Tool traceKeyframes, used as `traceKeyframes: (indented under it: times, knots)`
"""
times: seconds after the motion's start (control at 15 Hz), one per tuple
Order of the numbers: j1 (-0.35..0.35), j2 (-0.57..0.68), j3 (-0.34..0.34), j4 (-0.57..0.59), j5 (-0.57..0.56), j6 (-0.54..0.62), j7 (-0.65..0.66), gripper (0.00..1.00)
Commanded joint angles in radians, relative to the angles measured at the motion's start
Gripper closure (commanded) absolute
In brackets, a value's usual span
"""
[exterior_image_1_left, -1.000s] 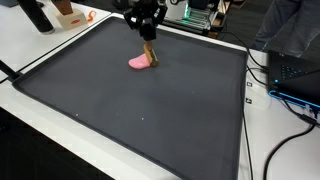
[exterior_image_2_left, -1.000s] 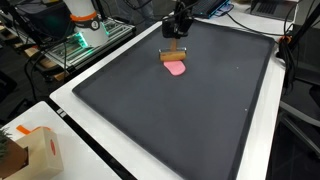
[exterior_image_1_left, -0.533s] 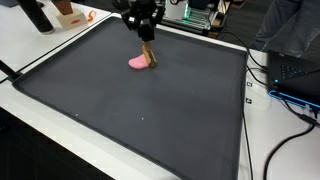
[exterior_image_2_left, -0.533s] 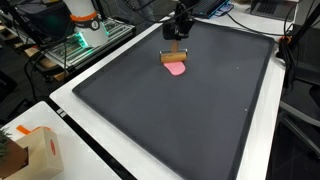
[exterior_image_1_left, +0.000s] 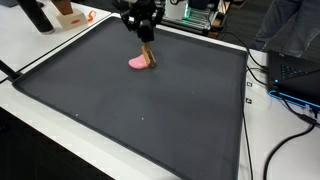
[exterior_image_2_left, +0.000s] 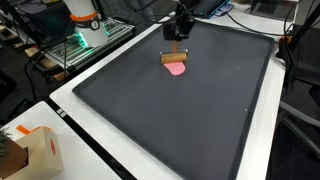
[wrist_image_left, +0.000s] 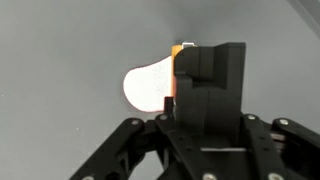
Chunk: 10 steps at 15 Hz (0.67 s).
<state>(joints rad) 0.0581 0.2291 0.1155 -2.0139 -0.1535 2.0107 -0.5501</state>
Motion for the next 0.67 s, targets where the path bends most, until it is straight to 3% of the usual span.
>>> traceKeyframes:
  times: [0.0, 0.6]
  knots:
    - [0.001, 0.055, -0.009, 0.002, -0.038, 0.043, 0.025, 0.77]
    - [-0.003, 0.067, -0.022, 0.011, -0.060, 0.068, 0.060, 0.77]
